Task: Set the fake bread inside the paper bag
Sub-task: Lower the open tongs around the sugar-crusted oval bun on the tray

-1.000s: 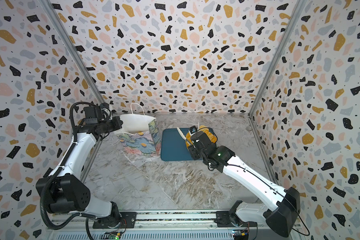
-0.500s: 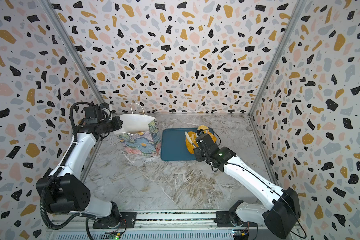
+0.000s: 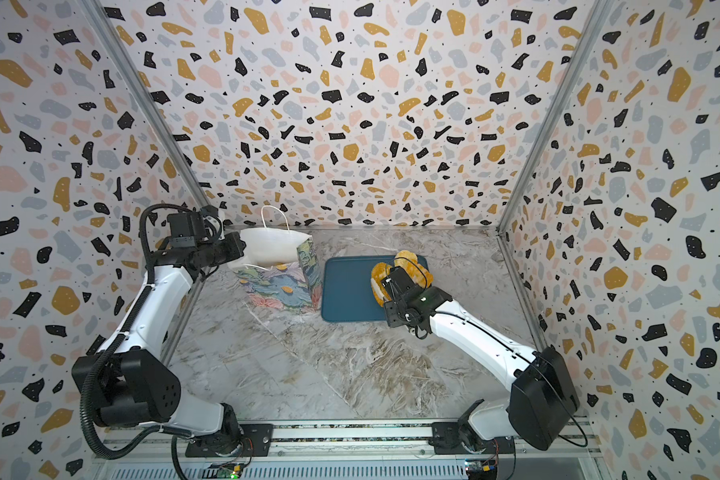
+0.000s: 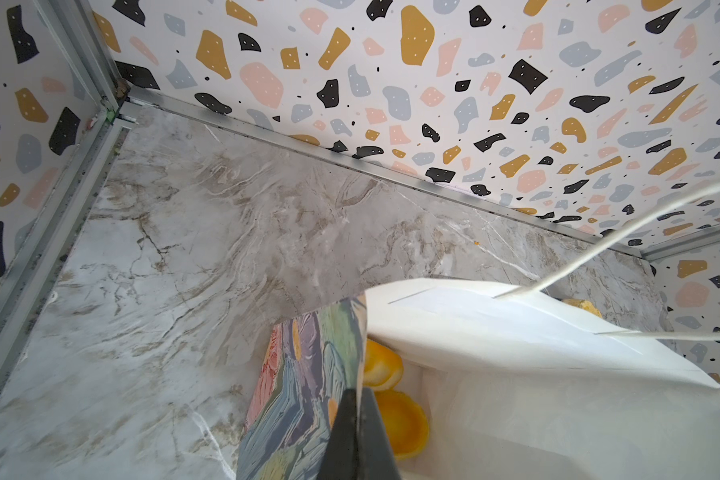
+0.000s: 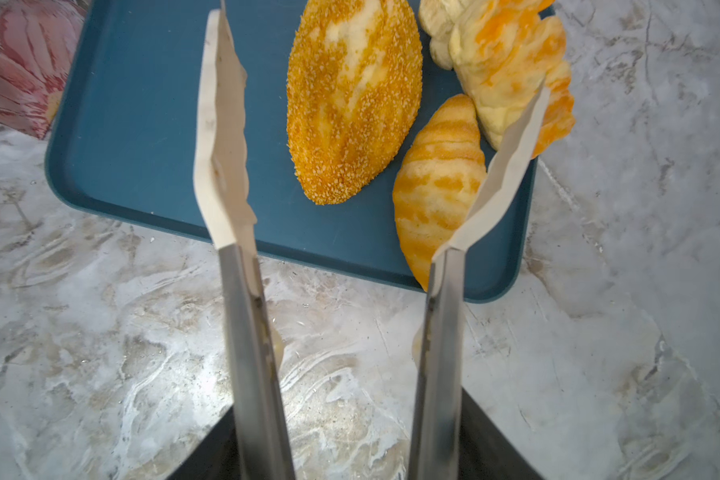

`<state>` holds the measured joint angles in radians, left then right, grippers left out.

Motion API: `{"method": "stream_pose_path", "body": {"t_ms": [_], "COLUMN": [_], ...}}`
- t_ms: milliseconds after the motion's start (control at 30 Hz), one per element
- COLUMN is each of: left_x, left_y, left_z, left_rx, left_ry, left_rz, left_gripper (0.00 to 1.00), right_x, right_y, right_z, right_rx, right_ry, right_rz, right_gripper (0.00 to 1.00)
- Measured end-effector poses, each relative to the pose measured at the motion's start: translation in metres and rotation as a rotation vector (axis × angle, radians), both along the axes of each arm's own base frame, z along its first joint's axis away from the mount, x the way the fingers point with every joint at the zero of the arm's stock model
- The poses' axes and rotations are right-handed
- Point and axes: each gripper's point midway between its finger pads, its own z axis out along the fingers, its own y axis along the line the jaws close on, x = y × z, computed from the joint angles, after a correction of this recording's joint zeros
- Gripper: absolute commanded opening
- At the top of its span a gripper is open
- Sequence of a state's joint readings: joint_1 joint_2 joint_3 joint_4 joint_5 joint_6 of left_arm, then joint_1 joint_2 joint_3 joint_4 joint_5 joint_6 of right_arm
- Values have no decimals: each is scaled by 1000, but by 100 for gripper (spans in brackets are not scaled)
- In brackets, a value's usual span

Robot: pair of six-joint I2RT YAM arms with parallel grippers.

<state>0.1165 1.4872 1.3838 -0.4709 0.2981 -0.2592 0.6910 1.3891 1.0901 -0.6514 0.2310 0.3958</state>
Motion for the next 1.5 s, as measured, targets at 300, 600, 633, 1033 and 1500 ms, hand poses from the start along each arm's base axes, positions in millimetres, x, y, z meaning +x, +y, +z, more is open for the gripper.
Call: {"method": "stream_pose_path", "body": {"t_ms": [300, 600, 633, 1033, 1500], "left_x": [0, 0, 0, 0, 0], "left_y": [0, -1, -1, -1, -1], "left_z": [0, 0, 0, 0, 0], "left_rx": [0, -8, -8, -8, -9], "left_ry": [-1, 1, 1, 1, 1], "left_rz": [0, 0, 0, 0, 0], "left_gripper": [0, 0, 0, 0, 0], "right_x": [13, 27, 29, 41, 52], "right_y": [11, 12, 12, 22, 23], "right_z": [-1, -3, -3, -23, -40], "right_rx": [1, 6, 7, -8, 4], "right_ry": [21, 39, 41, 89, 127], "right_rz": [-6, -28, -30, -17, -6], "right_gripper": [69, 70, 70, 70, 70]}}
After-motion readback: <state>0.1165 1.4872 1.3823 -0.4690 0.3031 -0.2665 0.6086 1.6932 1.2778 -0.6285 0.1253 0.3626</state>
